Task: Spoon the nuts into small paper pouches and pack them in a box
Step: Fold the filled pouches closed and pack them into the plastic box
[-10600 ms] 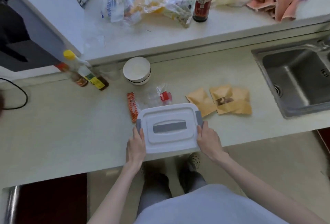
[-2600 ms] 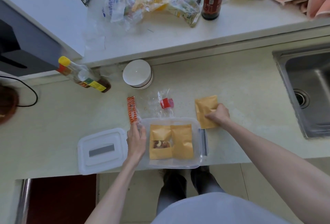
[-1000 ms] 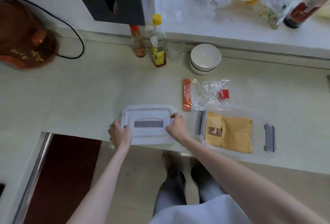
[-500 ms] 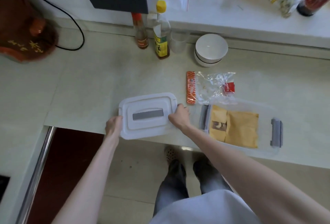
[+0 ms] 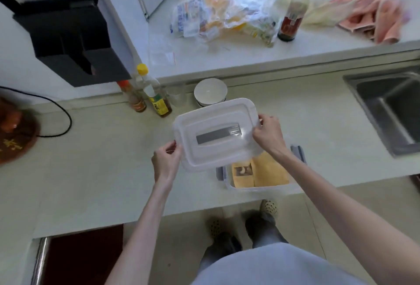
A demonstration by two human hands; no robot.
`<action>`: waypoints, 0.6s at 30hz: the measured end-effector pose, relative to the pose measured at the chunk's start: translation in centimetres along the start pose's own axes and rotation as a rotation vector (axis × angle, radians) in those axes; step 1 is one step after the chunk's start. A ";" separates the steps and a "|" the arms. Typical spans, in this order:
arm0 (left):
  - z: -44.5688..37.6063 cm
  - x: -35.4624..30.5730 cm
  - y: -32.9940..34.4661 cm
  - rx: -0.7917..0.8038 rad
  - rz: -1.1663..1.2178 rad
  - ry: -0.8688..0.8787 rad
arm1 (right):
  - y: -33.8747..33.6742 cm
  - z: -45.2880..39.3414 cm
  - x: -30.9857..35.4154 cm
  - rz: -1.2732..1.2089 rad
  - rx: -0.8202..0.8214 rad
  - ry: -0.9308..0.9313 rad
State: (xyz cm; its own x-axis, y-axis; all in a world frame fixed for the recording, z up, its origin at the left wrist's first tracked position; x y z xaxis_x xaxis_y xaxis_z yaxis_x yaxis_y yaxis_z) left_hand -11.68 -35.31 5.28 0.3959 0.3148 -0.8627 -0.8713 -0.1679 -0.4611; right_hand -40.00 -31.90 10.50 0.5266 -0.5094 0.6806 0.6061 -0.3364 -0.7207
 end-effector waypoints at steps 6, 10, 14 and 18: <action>5.1 -3.6 8.4 0.223 -0.175 0.186 | -6.1 0.0 -9.5 0.073 -0.084 0.193; 6.7 -2.5 9.9 0.284 -0.261 0.138 | -5.9 1.3 -13.7 0.083 -0.029 0.276; 7.0 -1.9 9.8 0.277 -0.268 0.156 | -4.7 2.0 -14.9 0.056 -0.027 0.298; 7.1 -1.4 9.8 0.235 -0.266 0.164 | -4.4 1.9 -14.9 0.090 -0.003 0.293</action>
State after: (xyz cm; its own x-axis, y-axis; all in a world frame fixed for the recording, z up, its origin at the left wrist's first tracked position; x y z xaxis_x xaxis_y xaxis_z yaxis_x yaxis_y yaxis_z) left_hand -22.84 -30.77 3.48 0.6413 0.1620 -0.7500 -0.7673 0.1240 -0.6292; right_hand -49.37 -21.27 3.77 0.3833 -0.7441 0.5472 0.5625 -0.2819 -0.7773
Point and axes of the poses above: each hand's wrist, its own z-axis away from the middle knuckle, its own y-axis out of the palm, x = y × z, the point moved 3 cm from there along -z, towards the middle knuckle, and after that the axes turned 9 degrees about -x, right-handed, at the moved point
